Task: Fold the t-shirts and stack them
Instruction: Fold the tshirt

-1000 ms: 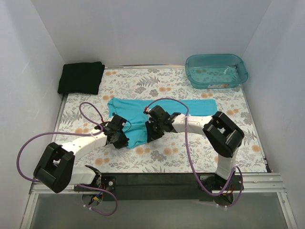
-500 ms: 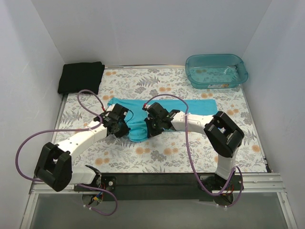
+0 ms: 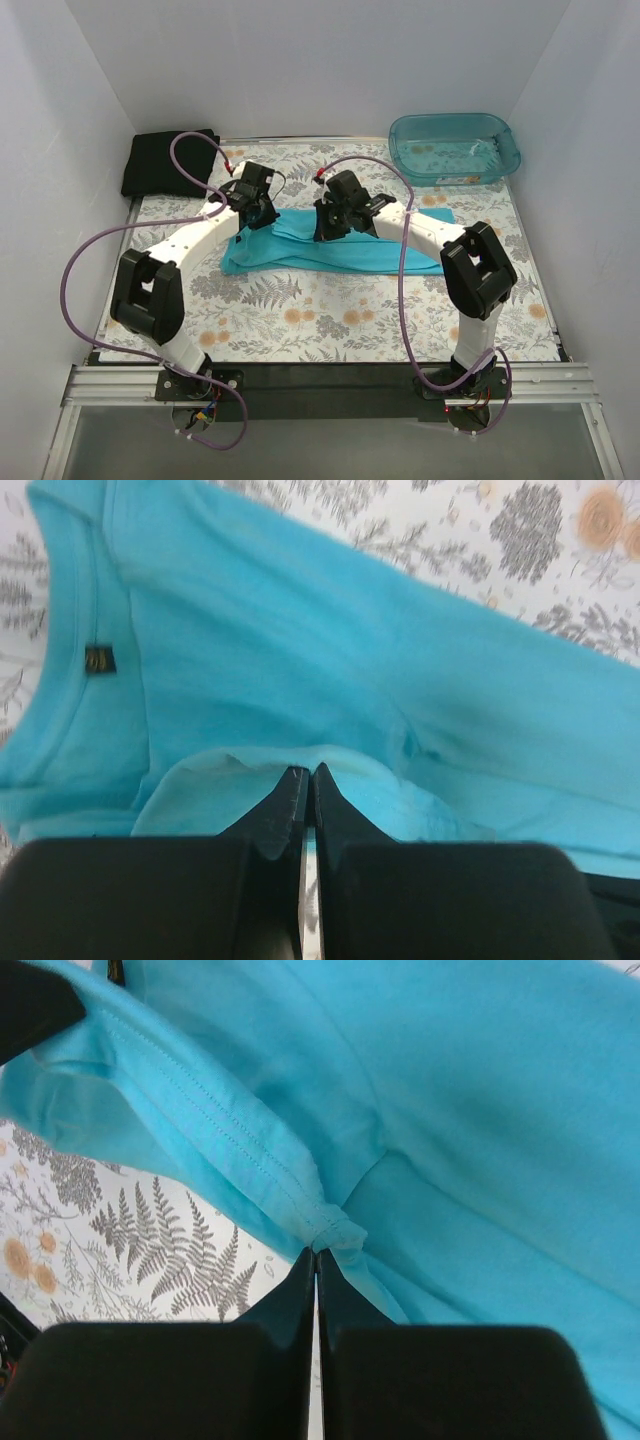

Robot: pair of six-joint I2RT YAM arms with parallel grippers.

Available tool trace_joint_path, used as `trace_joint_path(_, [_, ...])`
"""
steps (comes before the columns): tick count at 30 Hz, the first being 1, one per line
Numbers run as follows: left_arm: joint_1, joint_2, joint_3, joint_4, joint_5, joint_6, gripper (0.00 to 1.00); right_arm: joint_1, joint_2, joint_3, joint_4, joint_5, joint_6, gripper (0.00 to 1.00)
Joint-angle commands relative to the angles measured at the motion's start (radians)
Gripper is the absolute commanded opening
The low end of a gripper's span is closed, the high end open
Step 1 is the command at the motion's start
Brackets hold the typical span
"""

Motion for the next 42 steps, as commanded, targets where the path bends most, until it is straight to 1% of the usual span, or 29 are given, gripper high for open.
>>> trace_joint_path(1, [0.019, 0.040, 0.081, 0.075, -0.032, 0.101, 0.00, -0.020, 0.044, 0.075, -0.005, -0.045, -0.019, 0.01])
trace_joint_path(3, [0.025, 0.066, 0.100, 0.109, -0.027, 0.130, 0.00, -0.043, 0.070, 0.099, -0.005, -0.060, -0.023, 0.01])
trace_joint_path(9, [0.040, 0.141, 0.135, 0.159, -0.013, 0.153, 0.00, -0.082, 0.128, 0.158, -0.007, -0.097, -0.056, 0.01])
trace_joint_path(19, [0.066, 0.192, 0.092, 0.215, -0.012, 0.130, 0.00, -0.113, 0.177, 0.185, -0.005, -0.089, -0.066, 0.02])
trace_joint_path(22, [0.074, 0.187, 0.084, 0.219, -0.007, 0.111, 0.12, -0.120, 0.179, 0.190, -0.007, -0.066, -0.072, 0.12])
trace_joint_path(23, [0.077, 0.180, 0.081, 0.219, -0.007, 0.107, 0.16, -0.120, 0.171, 0.195, -0.007, -0.059, -0.074, 0.21])
trace_joint_path(24, [0.080, 0.167, 0.078, 0.218, -0.009, 0.101, 0.26, -0.125, 0.165, 0.195, -0.007, -0.055, -0.076, 0.27])
trace_joint_path(26, [0.083, 0.120, 0.063, 0.216, -0.018, 0.095, 0.34, -0.134, 0.141, 0.189, -0.019, -0.036, -0.079, 0.35])
trace_joint_path(30, [0.101, 0.012, 0.000, 0.187, -0.036, 0.038, 0.66, -0.157, 0.072, 0.144, -0.039, 0.014, -0.092, 0.42])
trace_joint_path(31, [0.106, -0.033, -0.032, 0.152, -0.041, 0.024, 0.70, -0.165, 0.052, 0.127, -0.045, 0.023, -0.094, 0.43])
trace_joint_path(32, [0.109, -0.054, -0.054, 0.133, -0.044, 0.009, 0.72, -0.178, 0.009, 0.107, -0.050, 0.046, -0.100, 0.46])
trace_joint_path(34, [0.127, -0.106, -0.098, 0.083, -0.043, -0.029, 0.74, -0.192, -0.042, 0.028, -0.059, 0.073, -0.106, 0.47])
trace_joint_path(35, [0.132, -0.158, -0.158, 0.069, -0.046, -0.040, 0.74, -0.214, -0.098, -0.001, -0.062, 0.101, -0.111, 0.50])
trace_joint_path(37, [0.157, -0.210, -0.222, 0.037, -0.043, -0.063, 0.74, -0.238, -0.193, -0.108, -0.065, 0.124, -0.112, 0.50])
trace_joint_path(38, [0.166, -0.263, -0.283, 0.029, -0.043, -0.069, 0.74, -0.269, -0.224, -0.149, -0.066, 0.136, -0.112, 0.51])
trace_joint_path(39, [0.180, -0.285, -0.319, 0.023, -0.047, -0.076, 0.74, -0.284, -0.257, -0.184, -0.068, 0.141, -0.108, 0.51])
trace_joint_path(40, [0.187, -0.310, -0.348, 0.018, -0.047, -0.079, 0.74, -0.303, -0.318, -0.253, -0.069, 0.141, -0.105, 0.52])
trace_joint_path(42, [0.204, -0.368, -0.426, 0.017, -0.040, -0.088, 0.74, -0.361, -0.378, -0.311, -0.076, 0.141, -0.091, 0.53])
